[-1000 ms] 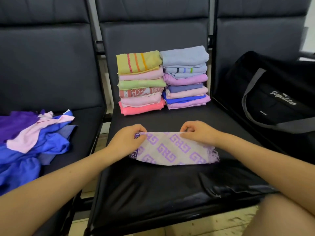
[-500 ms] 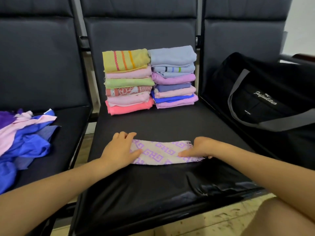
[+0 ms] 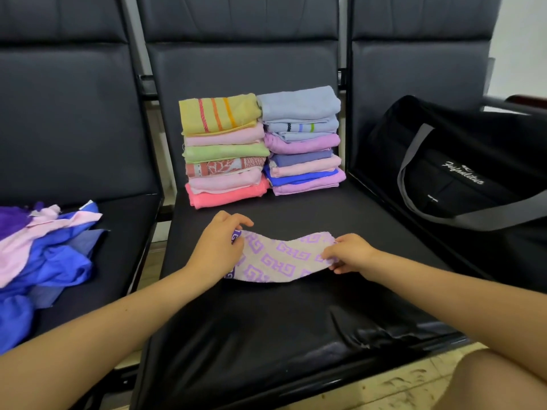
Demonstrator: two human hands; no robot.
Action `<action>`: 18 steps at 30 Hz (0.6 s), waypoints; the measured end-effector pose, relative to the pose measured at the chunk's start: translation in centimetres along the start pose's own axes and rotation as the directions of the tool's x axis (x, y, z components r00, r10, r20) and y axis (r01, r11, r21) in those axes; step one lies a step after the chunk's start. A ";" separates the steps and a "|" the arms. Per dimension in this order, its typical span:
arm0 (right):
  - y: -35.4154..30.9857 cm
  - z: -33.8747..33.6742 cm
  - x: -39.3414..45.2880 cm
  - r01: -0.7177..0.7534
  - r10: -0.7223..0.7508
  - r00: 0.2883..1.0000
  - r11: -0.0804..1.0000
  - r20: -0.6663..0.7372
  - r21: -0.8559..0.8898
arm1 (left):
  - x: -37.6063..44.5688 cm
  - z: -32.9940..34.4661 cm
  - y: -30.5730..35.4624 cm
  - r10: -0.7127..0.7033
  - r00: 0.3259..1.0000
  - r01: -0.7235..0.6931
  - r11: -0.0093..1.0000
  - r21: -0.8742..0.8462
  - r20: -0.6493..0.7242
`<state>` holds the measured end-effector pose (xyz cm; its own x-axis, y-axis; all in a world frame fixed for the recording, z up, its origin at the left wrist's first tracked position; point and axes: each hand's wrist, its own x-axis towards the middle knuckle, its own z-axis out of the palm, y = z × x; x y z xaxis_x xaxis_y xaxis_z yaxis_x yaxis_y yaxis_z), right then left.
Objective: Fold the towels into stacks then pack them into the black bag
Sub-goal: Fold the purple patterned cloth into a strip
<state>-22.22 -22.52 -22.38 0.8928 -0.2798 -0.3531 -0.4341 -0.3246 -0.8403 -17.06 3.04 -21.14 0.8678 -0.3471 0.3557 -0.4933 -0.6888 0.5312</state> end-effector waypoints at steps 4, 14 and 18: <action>-0.6 0.1 0.6 -0.082 0.095 0.994 0.978 -0.058 0.192 | 0.6 0.7 -1.9 -0.077 0.997 0.077 0.995 0.070 0.002; -2.8 2.6 0.4 0.010 0.024 0.997 0.911 -0.078 0.412 | -0.3 1.0 -4.1 -0.127 0.986 0.104 0.976 0.194 0.110; -4.5 4.1 -0.3 0.206 -0.151 0.972 0.916 -0.182 0.343 | -0.2 0.3 -4.5 -0.183 0.980 0.175 0.980 0.093 0.078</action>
<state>-20.05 -17.26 -20.16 0.9110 -0.3874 -0.1416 -0.1720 -0.0449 -0.9841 -15.05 6.00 -23.82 0.9453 -0.2643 0.1912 -0.3258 -0.7953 0.5112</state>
